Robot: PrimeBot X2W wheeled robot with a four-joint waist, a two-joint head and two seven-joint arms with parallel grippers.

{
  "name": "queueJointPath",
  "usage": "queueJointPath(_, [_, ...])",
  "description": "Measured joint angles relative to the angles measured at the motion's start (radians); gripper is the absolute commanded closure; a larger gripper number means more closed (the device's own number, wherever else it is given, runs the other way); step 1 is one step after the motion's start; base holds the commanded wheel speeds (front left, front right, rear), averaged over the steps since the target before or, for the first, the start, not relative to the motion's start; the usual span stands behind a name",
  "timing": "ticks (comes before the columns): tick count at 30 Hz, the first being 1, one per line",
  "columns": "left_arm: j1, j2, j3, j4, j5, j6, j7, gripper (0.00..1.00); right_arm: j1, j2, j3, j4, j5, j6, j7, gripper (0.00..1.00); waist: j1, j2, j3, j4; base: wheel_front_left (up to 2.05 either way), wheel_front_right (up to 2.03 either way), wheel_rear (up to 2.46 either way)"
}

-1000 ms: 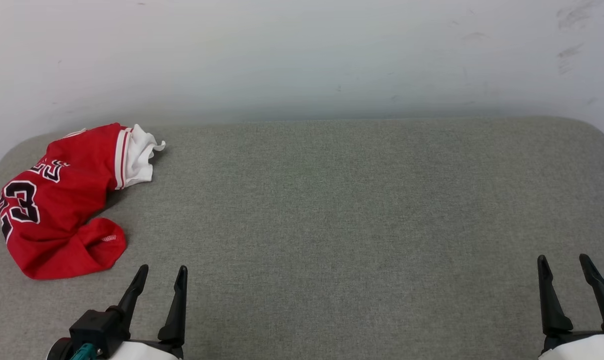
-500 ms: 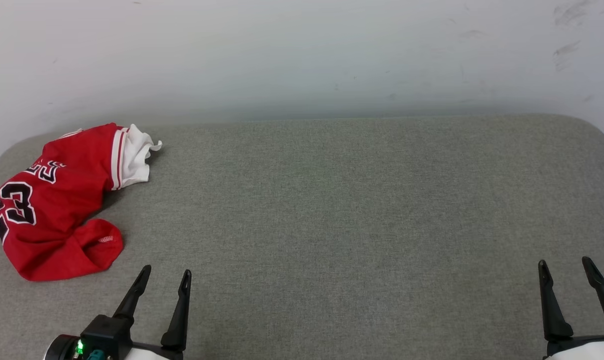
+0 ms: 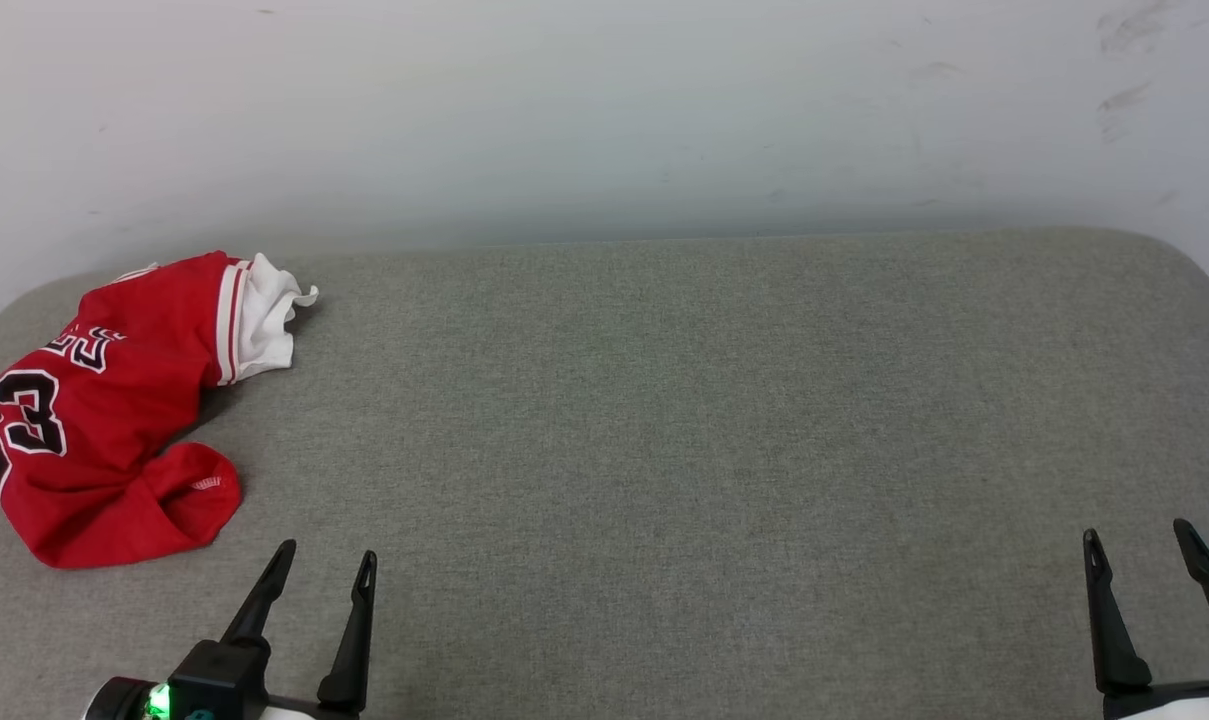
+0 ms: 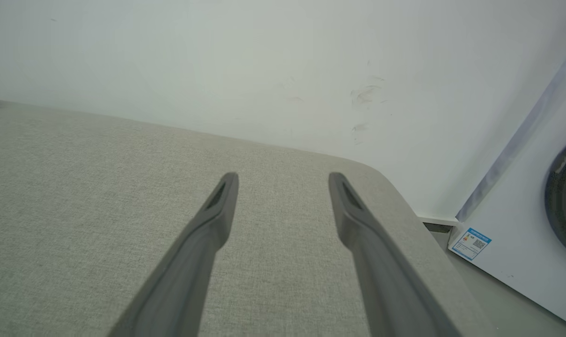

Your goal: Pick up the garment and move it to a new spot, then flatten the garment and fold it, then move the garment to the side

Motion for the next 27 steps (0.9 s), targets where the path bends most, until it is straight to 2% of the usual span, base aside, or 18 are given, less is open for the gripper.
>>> queueJointPath(27, [0.0,0.003,0.01,0.042,-0.049,-0.002,-0.001,0.0,0.007,0.014,-0.009,0.004,0.009,0.0,0.0,0.0,0.0,0.0,-0.005,0.015,0.0,0.0,0.0])
